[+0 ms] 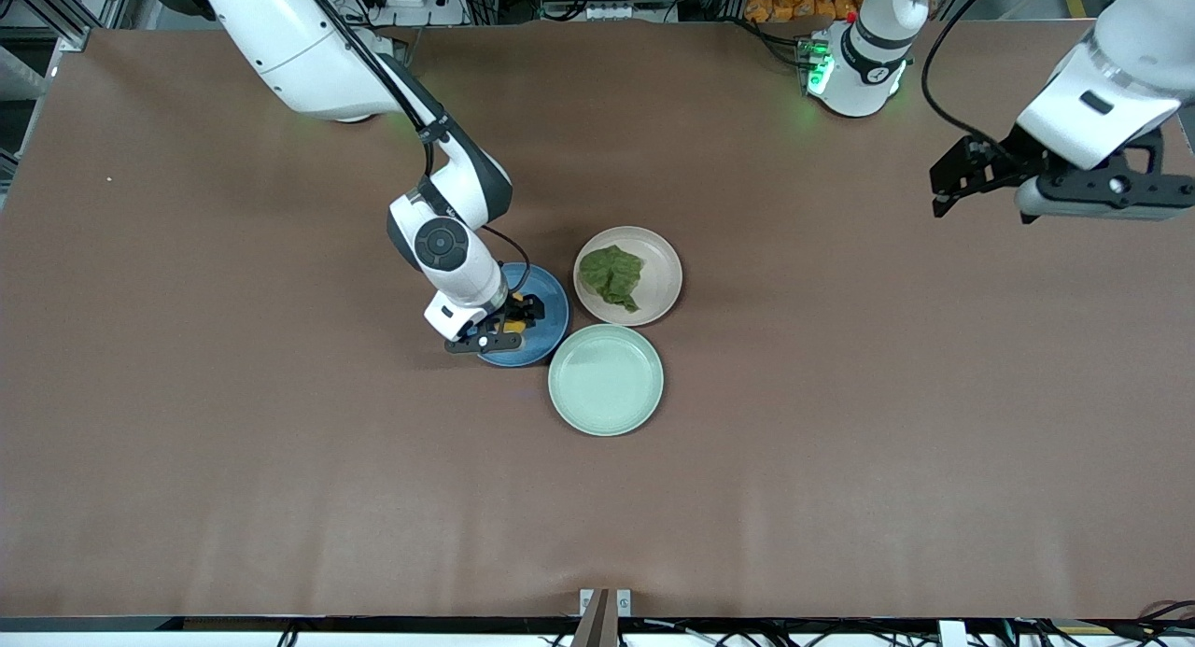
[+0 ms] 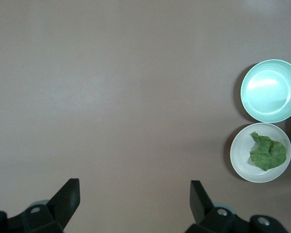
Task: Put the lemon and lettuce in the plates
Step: 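Lower the lemon onto the blue plate and open the right gripper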
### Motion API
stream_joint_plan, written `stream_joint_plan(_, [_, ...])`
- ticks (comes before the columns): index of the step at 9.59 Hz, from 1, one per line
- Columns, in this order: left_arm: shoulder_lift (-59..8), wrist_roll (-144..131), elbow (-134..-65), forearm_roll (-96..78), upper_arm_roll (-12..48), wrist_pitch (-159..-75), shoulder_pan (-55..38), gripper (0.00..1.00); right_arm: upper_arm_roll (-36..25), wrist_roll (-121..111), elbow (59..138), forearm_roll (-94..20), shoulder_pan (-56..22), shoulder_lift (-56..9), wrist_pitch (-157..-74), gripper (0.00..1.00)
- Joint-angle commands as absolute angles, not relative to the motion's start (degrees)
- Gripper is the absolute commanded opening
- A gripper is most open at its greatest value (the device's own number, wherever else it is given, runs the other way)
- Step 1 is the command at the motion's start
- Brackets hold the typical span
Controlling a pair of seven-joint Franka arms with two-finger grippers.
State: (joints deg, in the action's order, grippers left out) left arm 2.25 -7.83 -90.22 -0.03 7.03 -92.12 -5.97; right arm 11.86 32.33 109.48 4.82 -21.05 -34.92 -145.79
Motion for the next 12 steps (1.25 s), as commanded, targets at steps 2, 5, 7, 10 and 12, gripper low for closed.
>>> stream_joint_plan(2, [1.85,-6.33,-86.93,1.32,6.59,-87.98,-5.98,1.00,12.83,32.78,107.58,2.30,-19.42,-34.98,-145.20,1.00])
stream_joint_plan(5, [1.32,-6.33,-86.49,1.32,6.59,-87.19,-5.45,1.00,12.83,32.61,101.02,-1.65,-19.34,-34.89,-135.22,1.00])
stream_joint_plan(7, [0.88,-6.33,-86.14,1.32,6.68,-86.66,-5.28,1.00,12.83,32.26,95.12,-1.93,-18.03,-34.89,-126.78,1.00])
stream_joint_plan(10, [0.88,-6.33,-85.96,1.32,6.77,-86.40,-5.27,1.00,12.39,25.27,85.72,-1.23,-14.87,-34.89,-115.27,1.00])
stream_joint_plan(12, [0.97,-6.24,-85.96,1.23,6.77,-86.40,-5.27,1.00,12.39,18.23,81.67,-1.32,-10.83,-34.80,-108.32,1.00])
